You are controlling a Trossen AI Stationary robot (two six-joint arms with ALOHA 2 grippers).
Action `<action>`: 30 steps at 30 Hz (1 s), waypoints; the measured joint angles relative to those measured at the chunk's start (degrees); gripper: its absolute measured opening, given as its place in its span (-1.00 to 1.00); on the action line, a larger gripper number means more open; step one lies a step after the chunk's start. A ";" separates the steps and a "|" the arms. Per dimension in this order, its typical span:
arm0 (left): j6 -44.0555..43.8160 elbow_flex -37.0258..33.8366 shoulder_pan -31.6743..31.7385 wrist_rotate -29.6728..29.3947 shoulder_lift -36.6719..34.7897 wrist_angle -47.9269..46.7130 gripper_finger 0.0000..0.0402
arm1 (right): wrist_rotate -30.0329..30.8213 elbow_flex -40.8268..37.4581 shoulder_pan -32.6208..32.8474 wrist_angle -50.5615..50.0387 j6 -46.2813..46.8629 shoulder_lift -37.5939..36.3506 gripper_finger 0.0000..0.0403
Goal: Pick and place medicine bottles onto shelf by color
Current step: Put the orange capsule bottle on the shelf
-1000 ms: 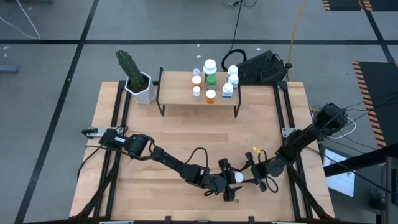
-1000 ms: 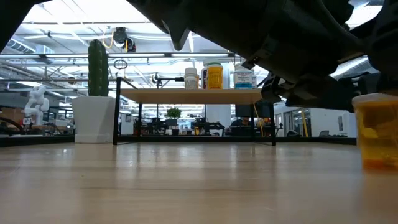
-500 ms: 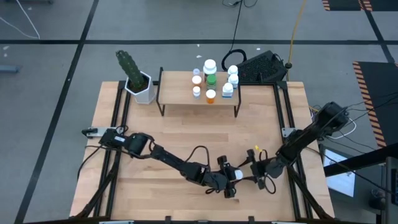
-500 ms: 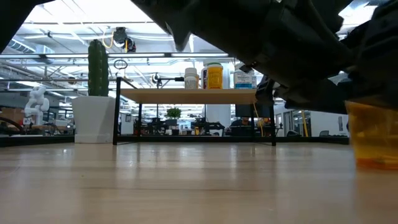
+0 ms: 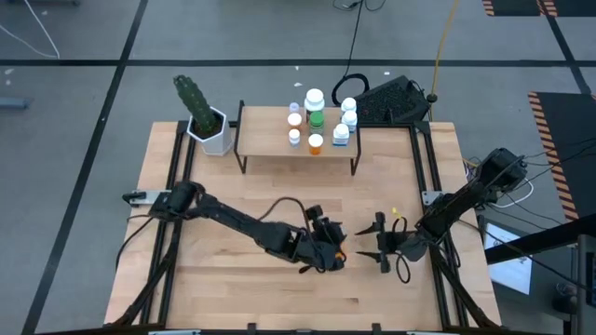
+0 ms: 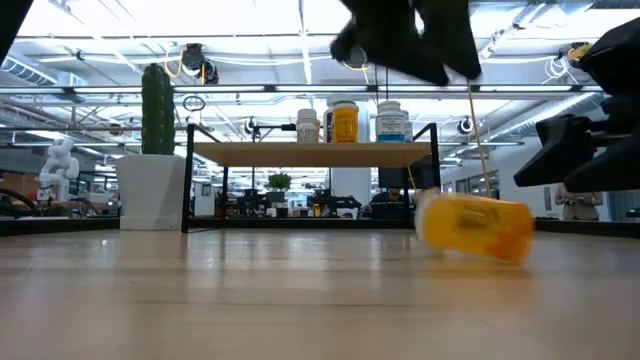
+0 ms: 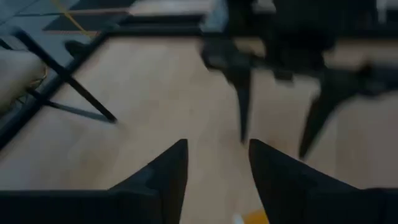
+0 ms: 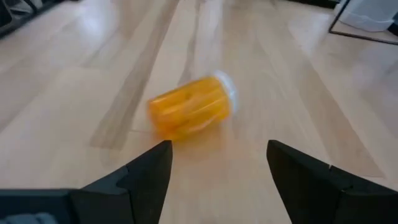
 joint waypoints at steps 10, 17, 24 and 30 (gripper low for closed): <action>-20.70 0.00 1.79 1.13 -2.12 -14.55 -0.22 | -0.22 0.00 -2.07 4.67 11.28 0.02 0.28; -28.66 -0.02 0.56 -2.01 -2.08 -23.66 0.15 | -13.89 7.38 -10.95 -4.27 20.86 0.02 0.31; -29.39 -0.01 -1.17 -2.54 -2.05 -26.18 0.51 | -14.34 14.57 -14.53 -22.25 29.29 0.01 0.32; -32.58 0.00 -1.49 -3.05 -2.05 -30.39 0.60 | -18.32 14.58 -16.11 -22.99 33.54 2.13 0.31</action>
